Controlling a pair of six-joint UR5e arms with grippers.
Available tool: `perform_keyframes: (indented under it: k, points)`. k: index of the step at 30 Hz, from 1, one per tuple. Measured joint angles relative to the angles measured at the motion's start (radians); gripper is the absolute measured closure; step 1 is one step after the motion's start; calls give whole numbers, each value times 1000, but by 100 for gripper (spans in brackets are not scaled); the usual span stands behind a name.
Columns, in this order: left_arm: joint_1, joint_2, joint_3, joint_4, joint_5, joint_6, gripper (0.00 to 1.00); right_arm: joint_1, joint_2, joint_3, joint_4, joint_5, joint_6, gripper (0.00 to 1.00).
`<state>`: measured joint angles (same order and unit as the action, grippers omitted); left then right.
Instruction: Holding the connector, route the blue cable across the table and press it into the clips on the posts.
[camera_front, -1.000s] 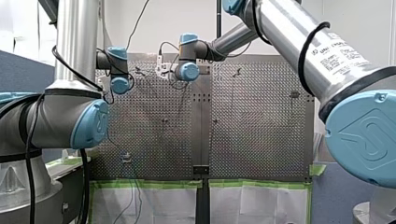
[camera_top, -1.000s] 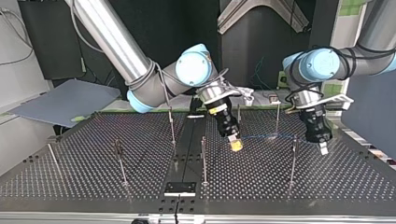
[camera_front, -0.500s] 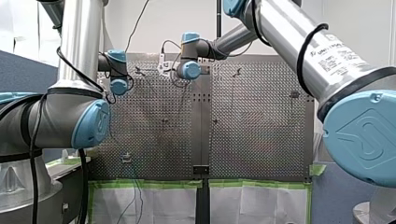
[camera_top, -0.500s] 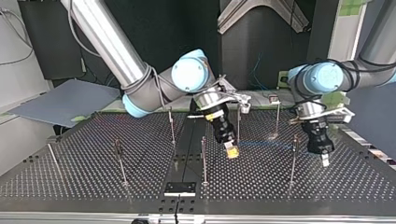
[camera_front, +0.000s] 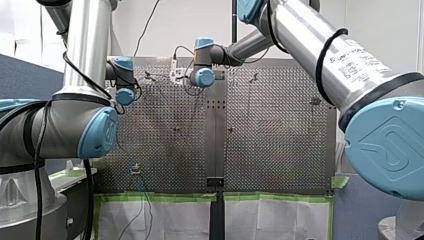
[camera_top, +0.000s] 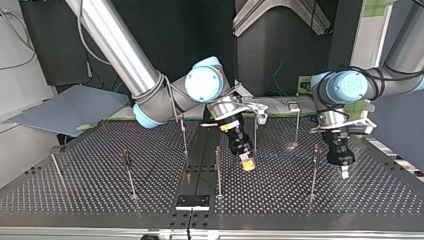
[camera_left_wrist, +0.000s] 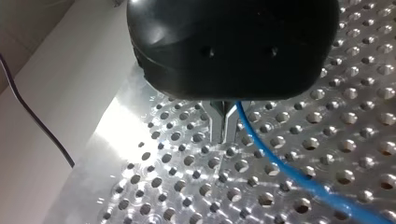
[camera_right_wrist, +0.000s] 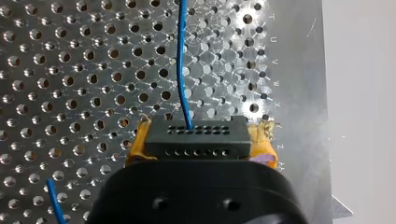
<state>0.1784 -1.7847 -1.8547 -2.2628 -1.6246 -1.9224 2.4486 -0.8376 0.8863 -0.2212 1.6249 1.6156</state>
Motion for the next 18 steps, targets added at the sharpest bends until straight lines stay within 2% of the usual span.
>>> perform_keyframes:
  k: [1,2,3,5,6,7,8,10,18]
  points:
    - [0,-1,0,-3,-2,-1,68,0,0,0,0,0,0,100]
    - [1,-1,0,-7,-6,-3,56,0,0,0,1,0,0,100]
    - [1,-1,0,-13,-12,-6,56,0,0,0,3,0,0,100]
    - [0,-1,0,-23,-22,-10,35,0,0,0,9,1,0,100]
    - [0,-1,0,-32,-26,-12,35,0,0,0,12,1,0,100]
    - [1,-1,0,-38,-29,-14,11,0,0,0,15,2,0,100]
    - [0,-1,0,-45,-31,-14,3,-1,0,0,20,2,0,100]
    - [-1,-1,0,-62,-35,-13,0,-1,0,0,29,3,0,100]
    - [-16,4,-1,-129,-48,21,0,-1,-1,-1,85,20,0,100]
